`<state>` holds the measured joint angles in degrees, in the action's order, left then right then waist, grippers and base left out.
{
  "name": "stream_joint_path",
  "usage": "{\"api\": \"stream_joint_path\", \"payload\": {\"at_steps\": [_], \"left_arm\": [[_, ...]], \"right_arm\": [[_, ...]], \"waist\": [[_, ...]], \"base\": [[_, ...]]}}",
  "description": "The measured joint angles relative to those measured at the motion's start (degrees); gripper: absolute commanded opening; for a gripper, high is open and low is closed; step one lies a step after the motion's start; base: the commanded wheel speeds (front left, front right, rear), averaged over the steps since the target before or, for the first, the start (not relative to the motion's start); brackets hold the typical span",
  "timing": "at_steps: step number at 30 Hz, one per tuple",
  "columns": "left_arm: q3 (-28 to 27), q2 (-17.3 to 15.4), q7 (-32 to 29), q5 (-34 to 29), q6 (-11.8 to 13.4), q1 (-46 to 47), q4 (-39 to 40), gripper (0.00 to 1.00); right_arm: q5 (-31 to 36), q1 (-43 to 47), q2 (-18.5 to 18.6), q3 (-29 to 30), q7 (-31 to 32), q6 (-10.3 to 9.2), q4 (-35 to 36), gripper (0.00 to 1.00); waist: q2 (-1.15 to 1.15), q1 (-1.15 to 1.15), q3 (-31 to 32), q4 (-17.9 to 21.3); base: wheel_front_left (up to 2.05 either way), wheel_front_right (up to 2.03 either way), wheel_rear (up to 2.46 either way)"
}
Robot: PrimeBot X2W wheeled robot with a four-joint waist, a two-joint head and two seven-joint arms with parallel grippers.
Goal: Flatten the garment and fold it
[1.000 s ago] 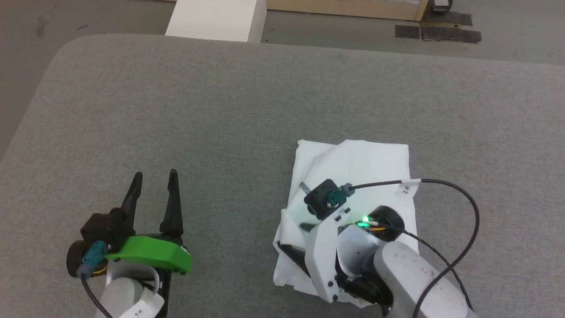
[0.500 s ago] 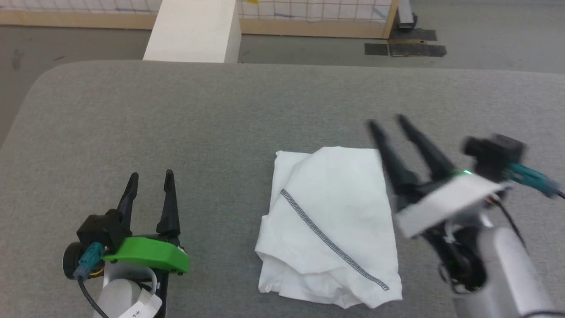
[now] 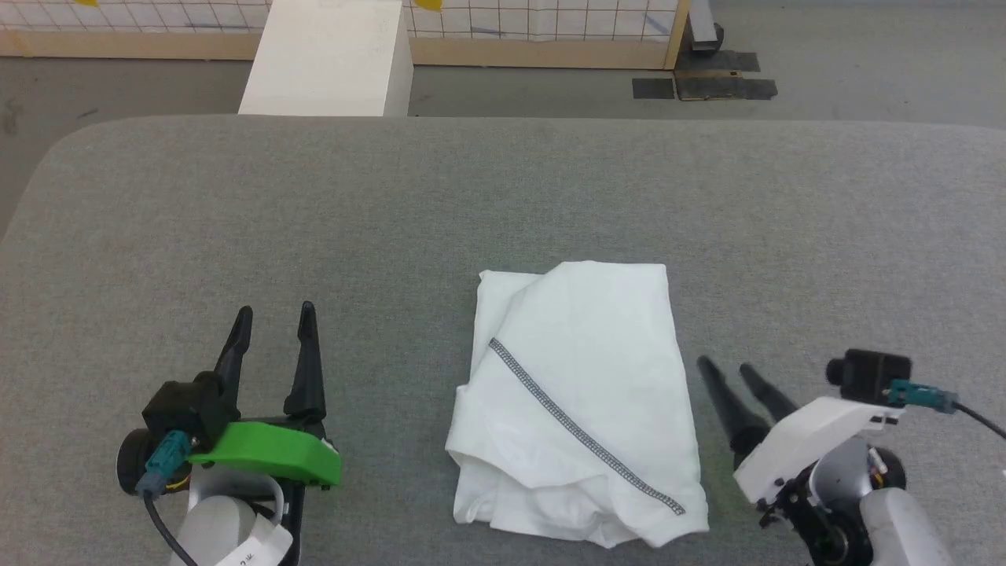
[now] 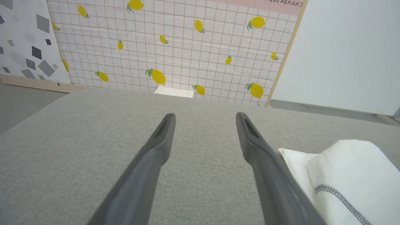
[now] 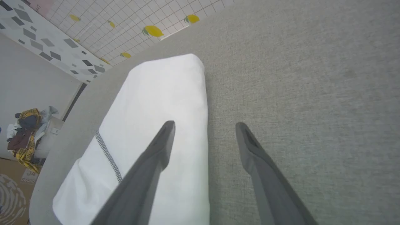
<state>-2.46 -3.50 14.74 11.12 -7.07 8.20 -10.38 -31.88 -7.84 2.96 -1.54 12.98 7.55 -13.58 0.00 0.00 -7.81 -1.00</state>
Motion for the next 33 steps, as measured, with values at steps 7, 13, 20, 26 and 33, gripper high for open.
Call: {"api": "stream_joint_path", "payload": {"at_steps": [7,13,20,26,33], "left_arm": [[0.1,0.0,0.0,0.0,0.0,0.0,-0.1,1.0],[0.4,0.0,0.0,0.0,0.0,0.0,-0.4,1.0],[0.3,0.0,0.0,0.0,0.0,0.0,-0.5,1.0],[-0.8,0.0,0.0,0.0,0.0,-0.6,-0.1,1.0],[-1.3,-0.1,0.0,0.0,0.0,-1.0,0.7,1.0]], "right_arm": [[-1.6,-2.1,-0.1,-3.7,5.0,0.0,-8.5,1.0],[-1.6,-7.0,0.0,-6.9,7.3,0.01,-14.1,1.0],[0.3,-9.8,0.0,-9.1,7.4,0.01,-17.0,0.0],[11.7,-10.7,-0.3,-9.6,6.2,0.02,-15.7,0.0],[30.2,-13.8,4.3,-10.2,9.4,0.02,-10.0,0.0]], "waist": [[0.0,0.0,-0.5,-0.7],[0.0,0.0,-0.7,-1.4],[0.0,0.0,-0.5,-1.7],[0.0,0.0,-0.3,-0.3],[0.0,0.0,-0.6,3.1]], "base": [[0.0,0.0,0.0],[0.0,0.0,0.0],[0.0,0.0,0.0],[0.0,0.0,0.0],[0.0,0.0,0.0]]}}
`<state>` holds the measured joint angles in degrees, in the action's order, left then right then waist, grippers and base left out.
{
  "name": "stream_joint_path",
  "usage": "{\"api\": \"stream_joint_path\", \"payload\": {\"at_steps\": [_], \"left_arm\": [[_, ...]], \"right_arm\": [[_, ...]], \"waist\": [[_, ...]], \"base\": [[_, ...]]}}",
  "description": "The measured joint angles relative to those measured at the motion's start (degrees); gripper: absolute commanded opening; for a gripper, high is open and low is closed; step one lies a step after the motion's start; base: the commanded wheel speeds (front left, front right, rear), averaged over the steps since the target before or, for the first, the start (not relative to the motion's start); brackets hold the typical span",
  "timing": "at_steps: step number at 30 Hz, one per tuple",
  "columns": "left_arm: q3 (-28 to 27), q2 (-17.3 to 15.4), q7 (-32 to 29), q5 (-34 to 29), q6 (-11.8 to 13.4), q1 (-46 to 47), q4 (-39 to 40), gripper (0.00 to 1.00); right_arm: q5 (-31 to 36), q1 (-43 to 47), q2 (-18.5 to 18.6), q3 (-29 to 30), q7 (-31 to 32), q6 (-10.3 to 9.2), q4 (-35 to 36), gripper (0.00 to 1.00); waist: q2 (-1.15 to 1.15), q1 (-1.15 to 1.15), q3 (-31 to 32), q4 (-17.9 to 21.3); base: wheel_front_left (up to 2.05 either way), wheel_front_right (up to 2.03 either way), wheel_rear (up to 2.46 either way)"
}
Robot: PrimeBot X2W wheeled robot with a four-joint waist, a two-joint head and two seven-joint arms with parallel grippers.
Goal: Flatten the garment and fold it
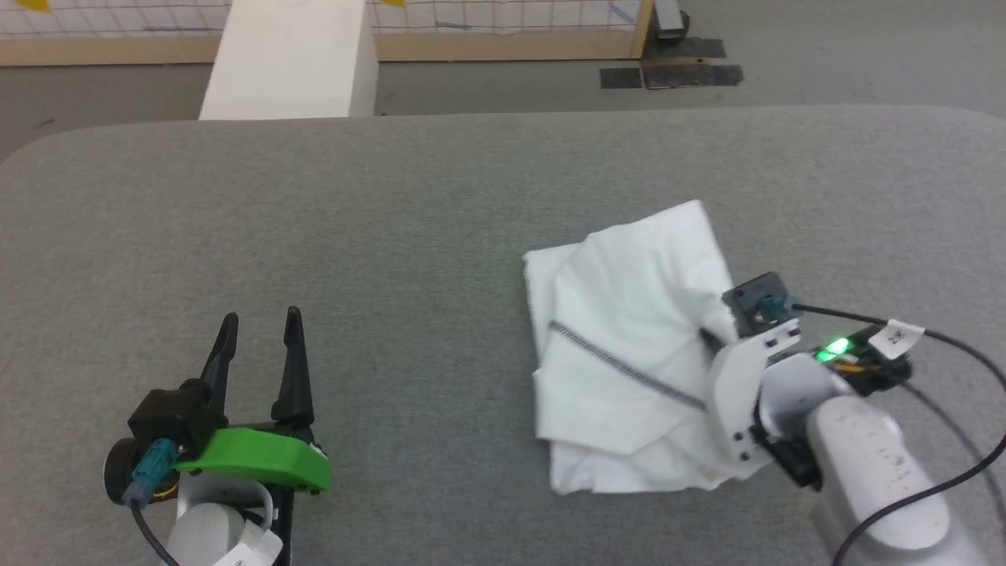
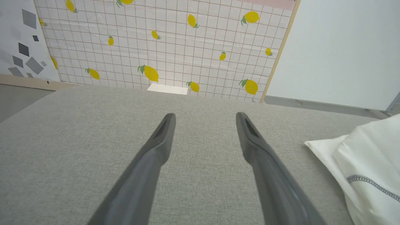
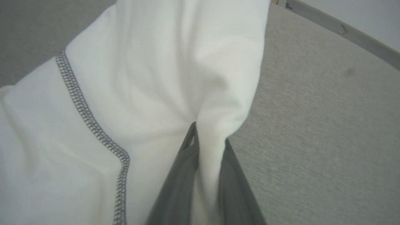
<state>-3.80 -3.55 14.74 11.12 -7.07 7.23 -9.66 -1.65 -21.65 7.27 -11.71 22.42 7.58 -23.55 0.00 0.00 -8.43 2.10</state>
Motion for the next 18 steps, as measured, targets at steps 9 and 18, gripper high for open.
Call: {"api": "stream_joint_path", "payload": {"at_steps": [9,18], "left_arm": [[1.0,-0.6,0.1,-0.6,0.0,1.4,1.7,1.0],[2.3,-3.3,0.0,-1.7,0.0,5.3,4.1,1.0]], "right_arm": [[1.4,-7.1,18.4,-5.0,2.8,0.02,0.5,0.0],[2.8,-15.3,24.3,-3.3,-1.2,0.02,-5.8,0.0]], "waist": [[0.0,0.0,-2.2,7.2],[0.0,0.0,-8.4,11.6]], "base": [[0.0,0.0,0.0],[0.0,0.0,0.0]]}}
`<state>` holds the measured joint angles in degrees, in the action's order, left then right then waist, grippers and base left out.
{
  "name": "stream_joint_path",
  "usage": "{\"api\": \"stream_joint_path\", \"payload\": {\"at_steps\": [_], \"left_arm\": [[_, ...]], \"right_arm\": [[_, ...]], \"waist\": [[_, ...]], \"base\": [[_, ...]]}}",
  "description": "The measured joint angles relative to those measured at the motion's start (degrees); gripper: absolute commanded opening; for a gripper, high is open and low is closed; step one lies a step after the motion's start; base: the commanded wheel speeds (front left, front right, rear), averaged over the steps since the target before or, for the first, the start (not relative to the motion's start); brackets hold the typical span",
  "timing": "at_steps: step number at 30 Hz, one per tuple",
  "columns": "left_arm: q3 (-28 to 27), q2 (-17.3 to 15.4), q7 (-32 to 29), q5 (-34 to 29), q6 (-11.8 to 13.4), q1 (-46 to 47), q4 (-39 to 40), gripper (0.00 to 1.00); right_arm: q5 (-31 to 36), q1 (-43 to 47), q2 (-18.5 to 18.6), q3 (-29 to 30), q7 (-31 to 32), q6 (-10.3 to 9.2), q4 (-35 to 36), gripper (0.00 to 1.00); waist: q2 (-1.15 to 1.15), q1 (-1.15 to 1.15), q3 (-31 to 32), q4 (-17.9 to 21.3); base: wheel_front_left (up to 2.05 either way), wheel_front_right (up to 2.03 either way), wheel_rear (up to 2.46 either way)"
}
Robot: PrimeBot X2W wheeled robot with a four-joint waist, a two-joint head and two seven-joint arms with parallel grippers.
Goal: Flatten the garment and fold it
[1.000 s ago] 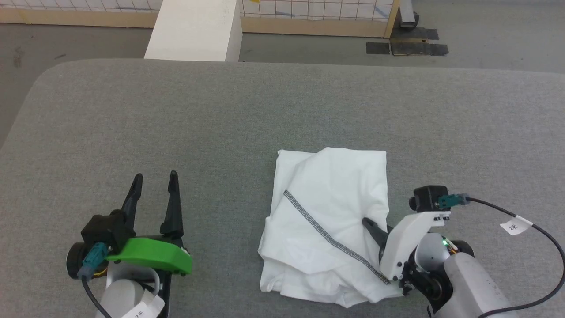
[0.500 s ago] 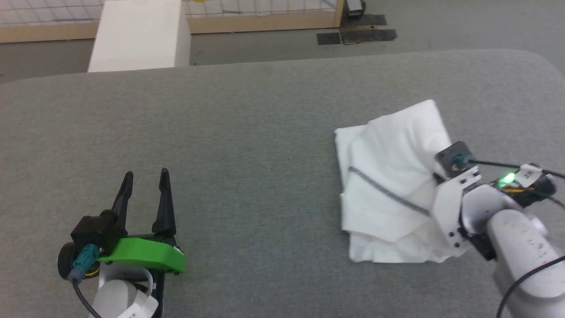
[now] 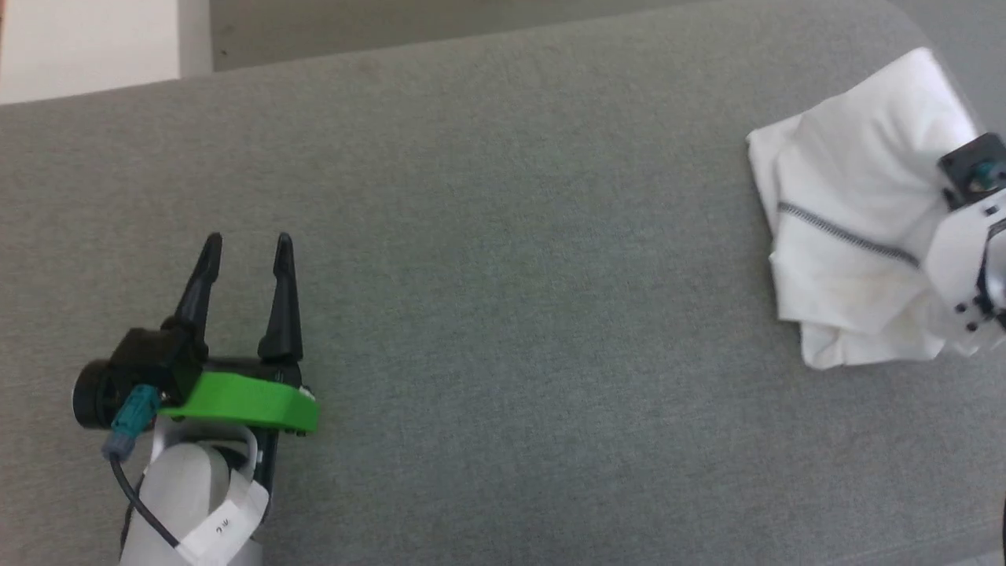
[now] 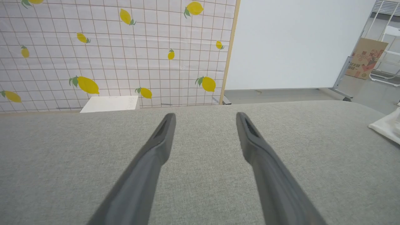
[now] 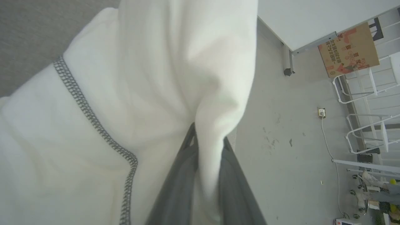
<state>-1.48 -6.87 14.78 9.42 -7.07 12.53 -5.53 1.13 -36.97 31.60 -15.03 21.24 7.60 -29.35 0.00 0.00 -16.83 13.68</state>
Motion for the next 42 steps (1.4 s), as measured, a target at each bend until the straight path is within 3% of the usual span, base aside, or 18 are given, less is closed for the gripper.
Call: {"api": "stream_joint_path", "payload": {"at_steps": [14,15,16,17,18,24,29,35,42], "left_arm": [[1.8,-2.7,-1.2,-0.3,0.0,4.0,1.8,1.0],[1.8,-2.8,-1.2,-0.3,0.0,4.0,1.7,1.0],[1.8,-2.8,-1.2,-0.3,0.0,4.0,1.6,1.0],[1.9,-2.8,-1.2,-0.3,0.0,4.0,1.4,1.0],[1.9,-2.8,-1.1,-0.2,0.0,4.0,1.2,1.0],[2.2,-1.7,-0.8,0.7,0.1,3.6,-1.4,1.0],[2.3,-0.3,-0.3,1.3,0.1,2.0,-3.9,1.0],[2.2,1.1,-0.2,2.5,0.4,-0.2,-5.5,1.0],[2.9,2.5,-0.2,2.7,0.6,-2.0,-6.0,1.0]], "right_arm": [[8.1,-6.9,-0.5,9.9,-5.7,0.0,-9.9,0.0],[8.7,-6.9,-0.6,10.3,-6.0,0.0,-10.3,0.06],[9.6,-6.9,-0.9,10.8,-6.7,0.01,-10.5,0.37],[10.2,-7.0,-1.2,11.3,-7.3,0.0,-10.6,0.82],[10.5,-7.0,-1.5,11.8,-7.5,0.0,-10.8,1.0],[10.9,-6.9,-2.2,14.9,-12.4,0.0,-11.3,1.0],[7.3,-4.8,-4.0,17.1,-17.8,0.0,-8.9,1.0],[-0.2,1.7,-8.2,18.3,-24.0,0.0,-2.2,1.0],[-6.9,12.9,-14.6,18.5,-27.5,-0.01,11.5,1.0]], "waist": [[0.0,0.01,-8.9,1.7],[0.0,0.01,-8.9,1.5],[0.0,0.01,-8.8,1.3],[0.0,0.01,-8.6,1.2],[0.0,0.01,-8.4,1.1],[0.0,0.0,-5.1,0.0],[0.0,0.0,-1.4,-1.4],[0.0,0.0,3.6,-3.6],[0.0,0.0,8.2,-7.3]], "base": [[0.0,0.0,0.0],[0.0,0.0,0.0],[0.0,0.0,0.0],[0.0,0.0,0.0],[0.0,0.0,0.0],[0.0,0.0,0.0],[0.0,0.0,0.0],[0.0,0.0,0.0],[0.0,0.0,0.0]]}}
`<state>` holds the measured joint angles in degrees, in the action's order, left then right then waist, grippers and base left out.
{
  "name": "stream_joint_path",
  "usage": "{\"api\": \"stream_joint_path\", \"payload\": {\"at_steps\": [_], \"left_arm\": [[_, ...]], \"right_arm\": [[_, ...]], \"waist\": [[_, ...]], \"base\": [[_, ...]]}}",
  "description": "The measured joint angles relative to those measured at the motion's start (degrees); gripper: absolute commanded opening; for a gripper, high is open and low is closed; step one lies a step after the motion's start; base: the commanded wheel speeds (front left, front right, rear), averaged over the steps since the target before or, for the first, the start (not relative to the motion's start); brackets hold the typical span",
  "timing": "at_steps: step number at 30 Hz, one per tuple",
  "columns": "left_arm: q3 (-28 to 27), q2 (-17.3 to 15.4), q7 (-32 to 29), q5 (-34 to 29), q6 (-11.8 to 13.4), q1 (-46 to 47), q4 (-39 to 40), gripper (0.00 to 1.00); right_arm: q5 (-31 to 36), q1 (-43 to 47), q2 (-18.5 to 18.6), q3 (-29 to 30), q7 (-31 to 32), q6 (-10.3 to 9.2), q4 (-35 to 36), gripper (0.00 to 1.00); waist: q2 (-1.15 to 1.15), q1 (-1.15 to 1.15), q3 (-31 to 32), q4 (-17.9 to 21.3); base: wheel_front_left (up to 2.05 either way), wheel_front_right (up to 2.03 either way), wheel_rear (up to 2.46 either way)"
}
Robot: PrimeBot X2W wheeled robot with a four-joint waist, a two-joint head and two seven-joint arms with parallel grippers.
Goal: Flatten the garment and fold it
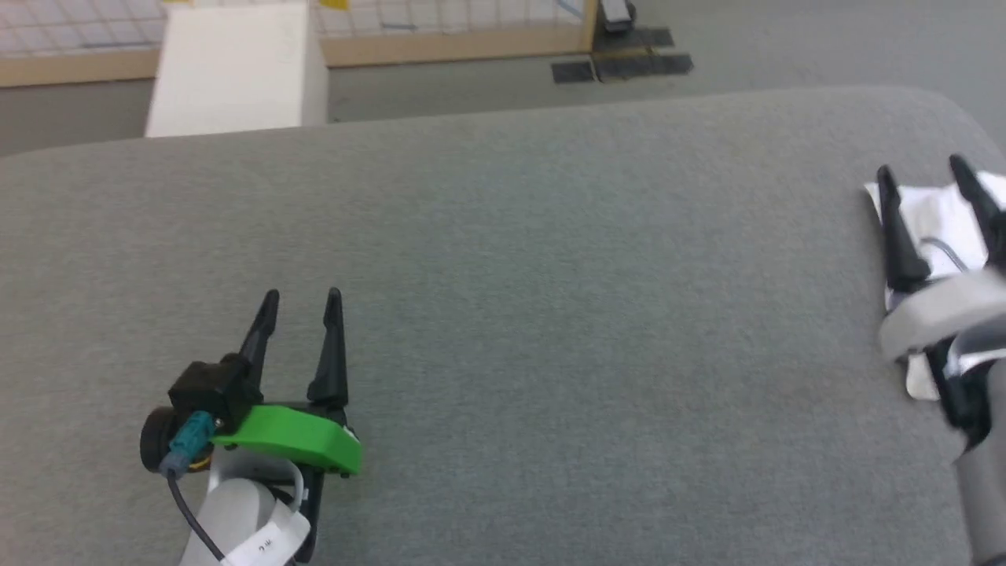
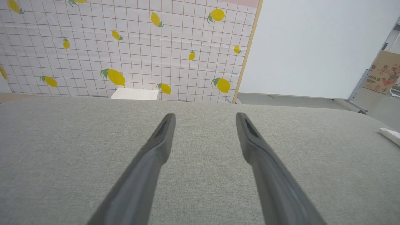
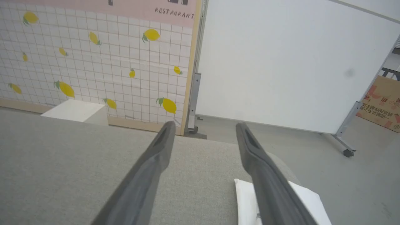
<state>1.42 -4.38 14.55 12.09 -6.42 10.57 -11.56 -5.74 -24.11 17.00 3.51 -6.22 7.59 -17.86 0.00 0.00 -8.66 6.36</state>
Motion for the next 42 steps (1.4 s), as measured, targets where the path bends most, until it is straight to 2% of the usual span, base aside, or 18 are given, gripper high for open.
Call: {"api": "stream_joint_path", "payload": {"at_steps": [7,16,26,42], "left_arm": [[0.4,0.5,0.0,0.1,0.0,-1.4,-0.6,1.0],[0.3,0.8,0.2,0.1,-0.1,-4.2,-0.7,1.0],[0.6,1.1,0.2,0.1,-0.2,-6.8,-1.0,1.0],[0.7,1.2,0.2,0.5,-0.1,-7.3,-1.3,1.0]], "right_arm": [[-1.4,10.8,-6.5,0.4,-3.1,0.0,9.6,1.0],[0.6,20.3,-11.9,1.6,-5.7,0.0,14.1,1.0],[2.8,26.6,-13.7,2.3,-4.9,0.0,15.4,1.0],[2.7,27.1,-13.9,1.5,-4.4,0.0,15.2,1.0]], "waist": [[0.0,0.0,3.7,-3.4],[0.0,0.0,7.1,-5.5],[0.0,0.0,9.5,-6.0],[0.0,0.0,9.2,-5.9]], "base": [[0.0,0.0,0.0],[0.0,0.0,0.0],[0.0,0.0,0.0],[0.0,0.0,0.0]]}}
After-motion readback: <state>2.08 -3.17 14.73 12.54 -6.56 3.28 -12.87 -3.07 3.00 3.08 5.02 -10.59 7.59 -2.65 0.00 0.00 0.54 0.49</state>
